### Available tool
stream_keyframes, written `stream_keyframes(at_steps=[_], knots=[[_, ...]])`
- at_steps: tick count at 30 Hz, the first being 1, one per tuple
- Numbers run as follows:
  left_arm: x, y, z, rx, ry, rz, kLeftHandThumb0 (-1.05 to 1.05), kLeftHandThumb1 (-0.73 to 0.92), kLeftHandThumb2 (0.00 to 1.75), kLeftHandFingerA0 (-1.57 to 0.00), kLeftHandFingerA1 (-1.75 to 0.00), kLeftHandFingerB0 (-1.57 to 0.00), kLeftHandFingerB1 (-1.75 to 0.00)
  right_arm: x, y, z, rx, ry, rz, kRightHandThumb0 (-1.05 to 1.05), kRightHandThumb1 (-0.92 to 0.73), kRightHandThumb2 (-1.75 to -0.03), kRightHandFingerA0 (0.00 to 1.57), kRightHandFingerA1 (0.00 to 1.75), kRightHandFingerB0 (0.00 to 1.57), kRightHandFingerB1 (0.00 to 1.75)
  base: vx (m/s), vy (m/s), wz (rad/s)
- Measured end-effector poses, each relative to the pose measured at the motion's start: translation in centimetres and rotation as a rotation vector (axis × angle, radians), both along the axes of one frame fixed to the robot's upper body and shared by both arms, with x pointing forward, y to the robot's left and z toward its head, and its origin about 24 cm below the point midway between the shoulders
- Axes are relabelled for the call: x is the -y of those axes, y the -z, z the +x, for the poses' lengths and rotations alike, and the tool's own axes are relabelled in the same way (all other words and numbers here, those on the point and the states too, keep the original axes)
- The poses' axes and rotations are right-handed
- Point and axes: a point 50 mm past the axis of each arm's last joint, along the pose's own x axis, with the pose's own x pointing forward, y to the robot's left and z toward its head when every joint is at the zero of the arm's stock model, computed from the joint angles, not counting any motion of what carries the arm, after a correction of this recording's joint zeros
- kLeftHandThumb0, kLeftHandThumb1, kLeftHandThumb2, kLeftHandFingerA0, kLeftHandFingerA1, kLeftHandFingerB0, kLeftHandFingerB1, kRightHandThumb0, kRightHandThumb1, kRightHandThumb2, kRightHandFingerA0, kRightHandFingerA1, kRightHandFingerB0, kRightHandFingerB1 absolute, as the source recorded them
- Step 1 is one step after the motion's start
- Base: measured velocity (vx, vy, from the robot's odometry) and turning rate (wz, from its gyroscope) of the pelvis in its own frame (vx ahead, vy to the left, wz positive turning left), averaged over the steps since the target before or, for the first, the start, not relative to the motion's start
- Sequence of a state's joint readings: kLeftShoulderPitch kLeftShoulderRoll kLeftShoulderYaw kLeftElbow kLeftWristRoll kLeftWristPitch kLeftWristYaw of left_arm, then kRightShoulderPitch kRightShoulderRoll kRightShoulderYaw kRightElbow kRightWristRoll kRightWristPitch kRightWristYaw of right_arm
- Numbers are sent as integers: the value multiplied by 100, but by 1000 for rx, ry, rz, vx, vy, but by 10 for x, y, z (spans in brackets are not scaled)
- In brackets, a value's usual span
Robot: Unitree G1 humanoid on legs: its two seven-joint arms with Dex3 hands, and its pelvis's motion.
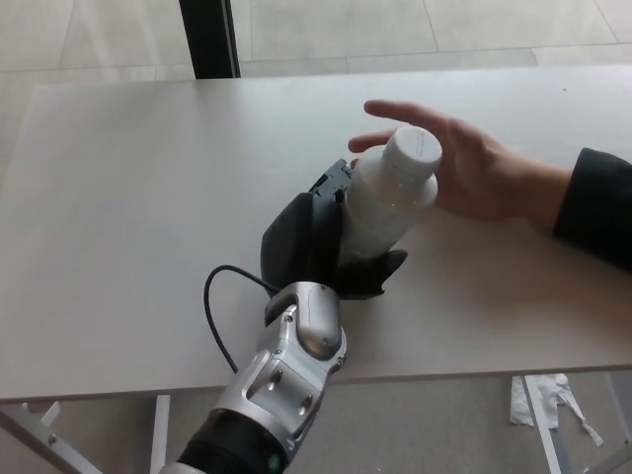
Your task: Pick up a bottle and hand it
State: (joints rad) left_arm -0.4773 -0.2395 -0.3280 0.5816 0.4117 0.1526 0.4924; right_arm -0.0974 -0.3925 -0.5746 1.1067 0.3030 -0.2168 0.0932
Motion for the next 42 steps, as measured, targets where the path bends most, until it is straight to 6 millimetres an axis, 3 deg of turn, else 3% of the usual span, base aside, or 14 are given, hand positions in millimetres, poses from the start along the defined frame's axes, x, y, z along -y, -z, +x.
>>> stream_keyframes(at_steps=[2, 3, 5, 11, 12, 13, 16, 21, 25, 26, 29, 33, 34, 42], knots=[[-3, -2, 2, 6, -7, 6, -2, 68, 101, -82, -175, -69, -163, 0, 0, 0, 1, 0, 0, -105, -25, -108, 125, 129, 23, 110, 0, 0, 0], [-4, -5, 5, 14, -8, 13, -7, 57, 109, -118, -145, -98, -129, 0, 0, 1, 2, 0, 0, -105, -27, -110, 156, 136, 27, 110, 0, 0, 0], [-5, -16, 13, 45, -4, 24, -8, 66, 95, -85, -174, -78, -148, 0, 0, 1, 2, -2, -1, -105, -41, -81, 104, 141, 13, 140, 0, 0, 0], [3, -63, 40, 143, 25, 52, -11, 71, 77, -88, -161, -82, -126, -1, -1, 3, 5, -5, -1, -105, -41, -81, 134, 124, 11, 138, 0, 0, 0], [6, -72, 44, 156, 30, 55, -18, 74, 74, -85, -152, -82, -102, -1, -1, 4, 7, -6, 0, -38, 5, -86, 149, 135, 39, 83, 0, 0, 0], [8, -79, 48, 163, 34, 53, -15, 69, 74, -82, -112, -80, -77, -1, -1, 5, 8, -7, 1, -105, -37, -86, 143, 126, 11, 146, 0, 0, 0], [16, -95, 56, 160, 53, 65, -13, 71, 73, -84, -154, -82, -104, -2, -2, 8, 14, -14, 4, -105, -25, -107, 154, 113, 27, 112, 0, 0, 0], [25, -108, 65, 107, 75, 100, -22, 78, 63, -77, -88, -68, -59, -6, -1, 13, 12, -26, 4, -105, -37, -85, 153, 117, 13, 146, 0, 0, 0], [33, -106, 69, 29, 100, 175, -15, 71, 68, -75, -130, -73, -83, -16, 5, 18, 18, -40, 27, -105, -40, -79, 152, 117, 23, 136, 0, 0, 0], [34, -104, 69, 6, 106, 203, -9, 63, 63, -76, -121, -73, -74, -18, 6, 19, 16, -44, 30, -105, -43, -75, 97, 130, 15, 135, 0, 0, 0], [38, -92, 69, -72, 130, 324, -7, 60, 57, -66, -90, -64, -62, -23, 7, 24, 21, -67, 34, -105, -41, -82, 152, 115, 7, 145, 0, 0, 0], [39, -77, 66, -137, 164, 486, -15, 56, 56, -70, -113, -65, -63, -31, 4, 31, 51, -99, 26, -105, -42, -80, 104, 156, 11, 137, 0, 0, 0], [41, -74, 66, -143, 178, 541, -17, 55, 57, -72, -120, -65, -66, -33, 3, 34, 63, -110, 20, -105, -29, -108, 154, 147, 29, 109, 0, 0, 0], [45, -70, 64, -182, 235, 848, -17, 49, 61, -70, -141, -58, -70, -42, -3, 43, 99, -135, 6, -90, -37, -119, 157, 170, 40, 113, 0, 0, 0]])
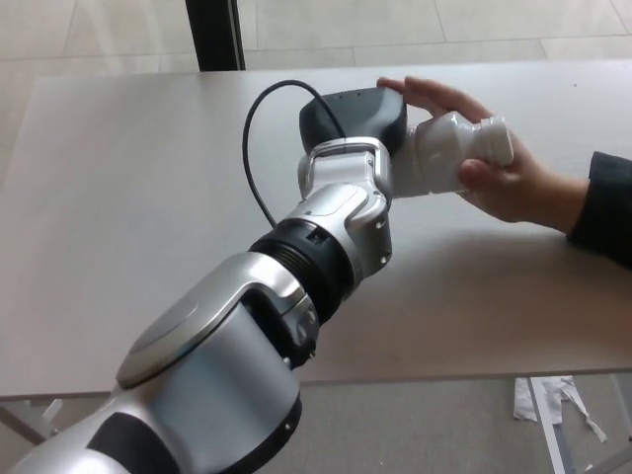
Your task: Pick up a bottle and hand it
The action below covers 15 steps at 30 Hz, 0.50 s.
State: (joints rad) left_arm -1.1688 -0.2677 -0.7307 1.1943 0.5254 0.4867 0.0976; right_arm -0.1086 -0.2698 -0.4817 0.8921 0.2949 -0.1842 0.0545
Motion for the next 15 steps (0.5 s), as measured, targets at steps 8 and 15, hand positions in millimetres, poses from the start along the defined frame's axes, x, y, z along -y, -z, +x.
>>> stream_keyframes(at_steps=[8, 15], knots=[[10, -19, 2, 48, 40, 104, -26, 53, 64, -82, -148, -58, -64, -5, -3, -2, -17, -2, -17, -105, -39, -90, 157, 142, 20, 155, 0, 0, 0], [12, -23, 3, 54, 41, 69, -18, 54, 58, -73, -137, -55, -60, -6, -4, -1, -25, 15, -9, -37, 3, -89, 150, 135, 54, 92, 0, 0, 0]])
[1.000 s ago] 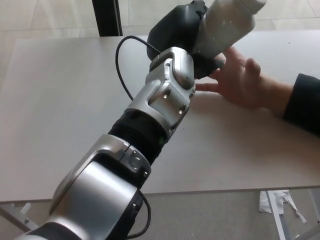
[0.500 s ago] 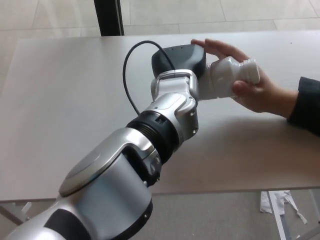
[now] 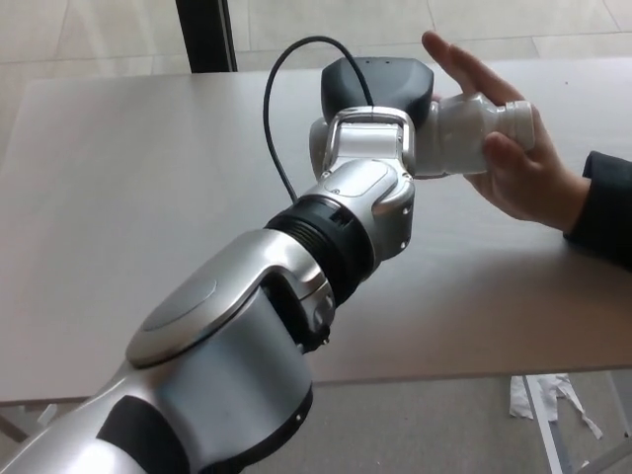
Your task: Pick up a bottle and hand it
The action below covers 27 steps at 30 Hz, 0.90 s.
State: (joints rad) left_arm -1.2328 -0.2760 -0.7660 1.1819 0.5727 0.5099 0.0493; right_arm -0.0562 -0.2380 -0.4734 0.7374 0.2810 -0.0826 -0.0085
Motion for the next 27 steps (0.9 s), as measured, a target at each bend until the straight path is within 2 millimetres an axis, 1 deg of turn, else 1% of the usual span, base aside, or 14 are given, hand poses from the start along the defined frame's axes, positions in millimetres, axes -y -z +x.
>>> stream_keyframes(at_steps=[7, 8, 11, 12, 14, 15, 17, 19, 20, 21, 22, 24, 25, 27], knots=[[0, -6, 1, -47, -18, -151, -88, 46, 77, 0, -20, 0, -1, 3, 1, -4, -8, 24, 4, -105, -39, -91, 157, 156, 24, 158, 0, 0, 0], [1, -8, 1, -53, -22, -190, -64, 61, 65, 0, 0, 0, 0, 4, 1, -5, -11, 27, 4, -37, 2, -90, 144, 134, 54, 92, 0, 0, 0], [2, -12, -1, -67, -23, -316, -70, 68, 61, 0, 0, 0, 0, 5, 1, -7, -18, 25, 0, -105, -27, -114, 154, 136, 37, 120, 0, 0, 0], [2, -12, -2, -64, -20, -340, -69, 58, 72, 0, 0, 0, 0, 6, 2, -8, -20, 25, 0, -37, 7, -87, 149, 135, 57, 93, 0, 0, 0], [3, -14, -5, -56, -3, -385, -69, 58, 72, 0, 0, 0, 0, 6, 2, -8, -22, 27, 2, -37, 7, -87, 149, 135, 57, 93, 0, 0, 0], [2, -14, -6, -52, 4, -409, -70, 67, 61, 0, 0, 0, 0, 6, 2, -8, -21, 28, 2, -105, -42, -94, 68, 167, 11, 150, 0, 0, 0], [0, -16, -8, -40, 15, -445, -68, 57, 71, 0, 0, 0, 0, 5, 3, -8, -27, 25, 2, -105, -37, -98, 36, 174, 17, 146, 0, 0, 0], [-2, -17, -11, -29, 26, -482, -70, 67, 60, 0, 0, 0, 0, 5, 5, -10, -35, 26, 4, -105, -37, -96, 52, 169, 11, 162, 0, 0, 0], [-5, -18, -12, -22, 29, -499, -72, 68, 61, 0, 0, 0, 0, 5, 5, -10, -37, 26, 5, -105, -38, -97, 140, 140, 28, 141, 0, 0, 0], [-9, -19, -12, -14, 30, -514, -72, 69, 61, 0, 0, 0, 0, 5, 6, -10, -40, 27, 7, -37, 5, -88, 149, 135, 49, 89, 0, 0, 0], [-14, -19, -13, -6, 27, -529, -73, 61, 72, 0, 0, 0, 0, 6, 7, -11, -44, 28, 8, -105, -41, -91, 148, 121, 10, 159, 0, 0, 0], [-26, -20, -14, 12, 15, -559, -105, 61, 88, 0, -18, 0, -2, 6, 8, -12, -51, 30, 10, -97, -45, -127, 157, 151, 26, 115, 0, 0, 0], [-32, -19, -14, 18, 8, -571, -104, 61, 88, 0, -21, 0, -1, 6, 8, -13, -53, 31, 11, -105, -40, -94, 87, 174, 11, 157, 0, 0, 0], [-49, -17, -15, 32, -21, -606, -98, 59, 87, 0, -22, 0, 0, 6, 9, -13, -56, 32, 11, -105, -41, -89, 104, 152, 13, 157, 0, 0, 0]])
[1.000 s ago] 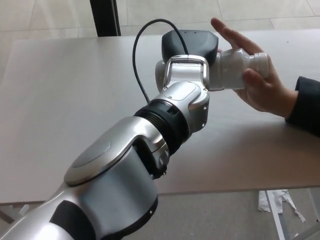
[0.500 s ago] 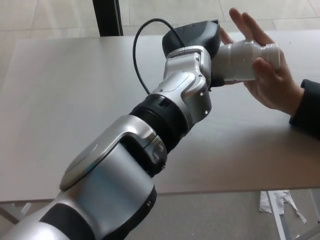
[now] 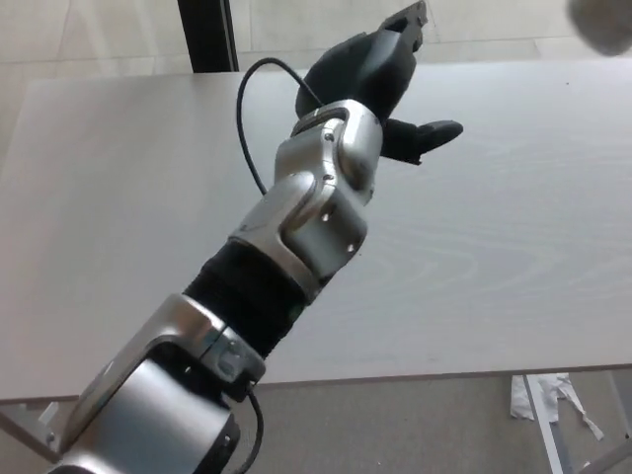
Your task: Pick up a bottle and hand it
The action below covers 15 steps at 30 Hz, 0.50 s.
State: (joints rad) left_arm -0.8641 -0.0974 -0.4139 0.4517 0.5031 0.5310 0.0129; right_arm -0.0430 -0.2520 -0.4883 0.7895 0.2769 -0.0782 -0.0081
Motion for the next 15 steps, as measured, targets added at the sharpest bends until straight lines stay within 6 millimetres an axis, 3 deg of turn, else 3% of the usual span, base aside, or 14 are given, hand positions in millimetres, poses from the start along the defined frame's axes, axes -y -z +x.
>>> stream_keyframes(at_steps=[1, 2, 3, 4, 5, 6, 7, 8, 10, 11, 12, 13, 14, 15], knots=[[-7, 1, -1, -1, -14, -13, -98, 59, 87, 0, -22, 0, 0, 0, 0, 0, -1, 0, 0, -105, -41, -89, 104, 152, 13, 157, 0, 0, 0], [-17, 4, -2, -3, -34, -30, -95, 59, 90, -2, -28, 0, 0, 1, 0, -1, -3, 1, 0, -37, 5, -89, 147, 135, 52, 91, 0, 0, 0], [-30, 7, -4, -7, -60, -51, -90, 60, 98, 0, -36, 0, -12, 1, 1, -1, -6, 3, 0, -105, -29, -116, 137, 131, 25, 118, 0, 0, 0], [-37, 9, -5, -11, -74, -62, -92, 62, 100, -1, -48, 0, -11, 1, 1, -1, -7, 3, 0, -105, -29, -118, 156, 127, 28, 117, 0, 0, 0], [-50, 13, -7, -16, -102, -81, -92, 62, 100, -1, -48, 0, -11, 2, 1, -2, -11, 5, -1, -105, -29, -118, 156, 127, 28, 117, 0, 0, 0], [-64, 17, -9, -23, -136, -102, -85, 55, 96, -1, -47, -1, -16, 3, 1, -2, -14, 6, -1, -105, -38, -100, 120, 141, 8, 164, 0, 0, 0], [-74, 20, -11, -28, -161, -115, -85, 55, 96, -1, -47, -1, -16, 3, 1, -3, -16, 7, -1, -105, -38, -100, 120, 141, 8, 164, 0, 0, 0], [-95, 27, -16, -41, -214, -136, -90, 57, 98, -1, -46, 0, -13, 4, 2, -4, -21, 9, -1, -105, -41, -96, 89, 159, 11, 158, 0, 0, 0], [-125, 37, -25, -60, -295, -162, -90, 57, 98, -1, -46, 0, -13, 5, 2, -5, -26, 11, -2, -105, -41, -96, 89, 159, 11, 158, 0, 0, 0], [-139, 41, -30, -68, -335, -172, -94, 60, 96, -1, -46, 0, -12, 6, 2, -5, -28, 12, -3, -37, 4, -89, 145, 134, 54, 92, 0, 0, 0], [-155, 46, -35, -78, -379, -178, -94, 60, 96, -1, -46, 0, -12, 6, 2, -5, -30, 13, -4, -37, 4, -89, 145, 134, 54, 92, 0, 0, 0], [-168, 50, -40, -87, -417, -182, -87, 57, 94, -9, -65, 0, -16, 7, 2, -6, -31, 14, -4, -105, -39, -98, 119, 147, 14, 164, 0, 0, 0], [-182, 55, -46, -98, -460, -184, -89, 59, 97, -10, -63, 0, -15, 7, 2, -6, -33, 15, -4, -105, -38, -98, 100, 155, 15, 162, 0, 0, 0], [-193, 58, -51, -108, -492, -185, -89, 59, 97, -10, -63, 0, -15, 7, 3, -6, -35, 15, -4, -105, -38, -98, 100, 155, 15, 162, 0, 0, 0]])
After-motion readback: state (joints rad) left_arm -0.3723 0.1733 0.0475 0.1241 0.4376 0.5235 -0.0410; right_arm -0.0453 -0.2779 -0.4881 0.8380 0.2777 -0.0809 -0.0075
